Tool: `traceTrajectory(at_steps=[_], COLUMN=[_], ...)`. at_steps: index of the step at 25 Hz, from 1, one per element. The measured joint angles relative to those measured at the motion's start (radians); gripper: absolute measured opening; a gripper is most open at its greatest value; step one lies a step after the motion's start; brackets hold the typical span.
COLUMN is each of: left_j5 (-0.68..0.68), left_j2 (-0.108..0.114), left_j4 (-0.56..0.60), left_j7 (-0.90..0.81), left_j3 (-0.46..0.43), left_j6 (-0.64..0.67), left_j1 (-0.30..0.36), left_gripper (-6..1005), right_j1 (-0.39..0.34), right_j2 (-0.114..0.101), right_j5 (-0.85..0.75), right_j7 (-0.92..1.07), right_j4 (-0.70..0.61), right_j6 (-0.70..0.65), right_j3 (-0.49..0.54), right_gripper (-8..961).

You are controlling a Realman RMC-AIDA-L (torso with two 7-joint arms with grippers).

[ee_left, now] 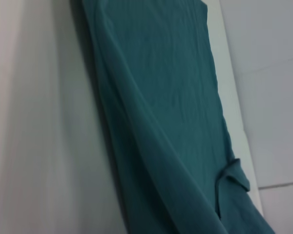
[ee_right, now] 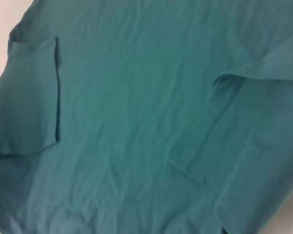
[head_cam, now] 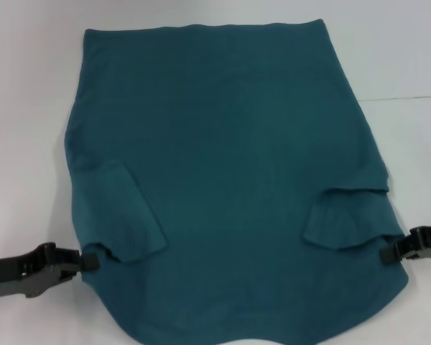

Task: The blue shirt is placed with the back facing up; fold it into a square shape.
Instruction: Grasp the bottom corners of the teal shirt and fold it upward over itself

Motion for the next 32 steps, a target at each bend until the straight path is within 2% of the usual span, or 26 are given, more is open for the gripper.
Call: traceTrajectory(at_steps=[8,18,23,32], left_j5=[0.041,0.102,0.166,0.213], left_j2=[0.0,0.0,-0.003,-0.006], left_j4=[0.021,0.1,0.125,0.132], left_j7=[0.003,0.041,0.064,0.116], left_j3=[0.015,0.024,0.022,0.014], left_j6=[0.041,0.181,0.222,0.256], left_j1=[0.018,0.07,0.107,0.125], left_gripper=[19,21,23,26], right_j1=[-0.008,-0.042,-0.056,-0.072], right_j2=[-0.005,-0.015,-0.015,-0.007], right_j5=[-0.049,-0.079,-0.11,-0.113], right_j7=[0.002,-0.053,-0.069,-0.129], right_j4=[-0.002,-0.004,-0.004,-0.003], right_j6=[-0.058,-0.161,-0.185,-0.243], right_j3=[0.0,-0.006,-0.008,-0.008], right_gripper=[69,75,79,85])
